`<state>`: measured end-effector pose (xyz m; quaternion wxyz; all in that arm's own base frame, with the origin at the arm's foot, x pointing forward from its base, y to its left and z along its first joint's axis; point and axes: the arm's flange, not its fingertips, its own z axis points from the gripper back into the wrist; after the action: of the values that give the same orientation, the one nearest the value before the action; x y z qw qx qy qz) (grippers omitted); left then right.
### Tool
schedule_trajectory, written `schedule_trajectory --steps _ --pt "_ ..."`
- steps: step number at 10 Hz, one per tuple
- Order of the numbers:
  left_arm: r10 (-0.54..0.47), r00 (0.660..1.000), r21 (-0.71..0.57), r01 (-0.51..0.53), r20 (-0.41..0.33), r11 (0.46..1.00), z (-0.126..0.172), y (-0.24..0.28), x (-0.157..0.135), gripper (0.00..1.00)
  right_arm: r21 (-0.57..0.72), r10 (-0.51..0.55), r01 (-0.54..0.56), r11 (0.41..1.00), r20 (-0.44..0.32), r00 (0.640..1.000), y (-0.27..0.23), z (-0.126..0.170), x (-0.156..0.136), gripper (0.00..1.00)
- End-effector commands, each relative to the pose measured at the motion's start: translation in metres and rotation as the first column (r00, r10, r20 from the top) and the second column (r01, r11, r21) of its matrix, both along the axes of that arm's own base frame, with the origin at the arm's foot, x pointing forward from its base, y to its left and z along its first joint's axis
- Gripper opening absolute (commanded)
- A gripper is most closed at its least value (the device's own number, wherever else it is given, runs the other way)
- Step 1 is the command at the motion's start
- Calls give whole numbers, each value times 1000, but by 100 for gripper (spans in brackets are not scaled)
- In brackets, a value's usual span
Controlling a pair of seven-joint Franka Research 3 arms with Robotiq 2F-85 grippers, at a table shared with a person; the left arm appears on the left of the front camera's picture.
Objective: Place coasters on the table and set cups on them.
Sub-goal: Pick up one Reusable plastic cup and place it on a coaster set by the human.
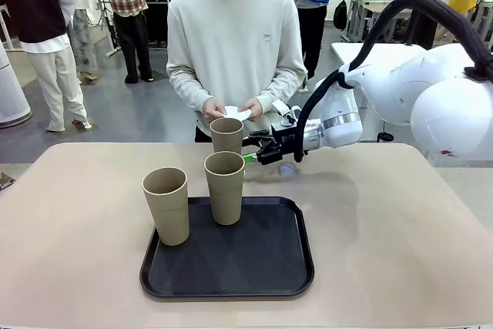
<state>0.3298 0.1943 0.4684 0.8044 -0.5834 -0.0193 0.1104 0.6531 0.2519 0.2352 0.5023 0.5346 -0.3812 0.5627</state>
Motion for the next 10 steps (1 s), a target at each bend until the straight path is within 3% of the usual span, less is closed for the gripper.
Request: schedule_trajectory --steps 1,3,4,5,6,7,9,10 --pt "2 1000 -11 -2 9 1000 2 0 -1 100 -37 -55 57 998 50 997 -24 20 -33 100" --pt "2 1000 -11 -2 9 1000 2 0 -1 100 -45 -132 136 990 87 987 -50 40 -63 100" --pt "2 1000 -11 -2 9 1000 2 0 -1 100 -73 -212 215 974 48 976 -54 52 -79 100" --pt "2 1000 -11 -2 9 1000 2 0 -1 100 -136 -396 381 914 -106 912 -53 69 -95 100" --pt "2 1000 -11 -2 9 1000 2 0 -1 100 -183 -506 478 859 -165 847 -52 89 -107 100" --pt "2 1000 -11 -2 9 1000 2 0 -1 100 -256 -611 557 790 -252 751 -48 111 -121 100" --pt "2 1000 -11 -2 9 1000 2 0 -1 100 -444 -751 611 655 -296 590 -34 162 -155 100" --pt "2 1000 -11 -2 9 1000 2 0 -1 100 -567 -808 597 568 -247 534 -27 186 -171 100"
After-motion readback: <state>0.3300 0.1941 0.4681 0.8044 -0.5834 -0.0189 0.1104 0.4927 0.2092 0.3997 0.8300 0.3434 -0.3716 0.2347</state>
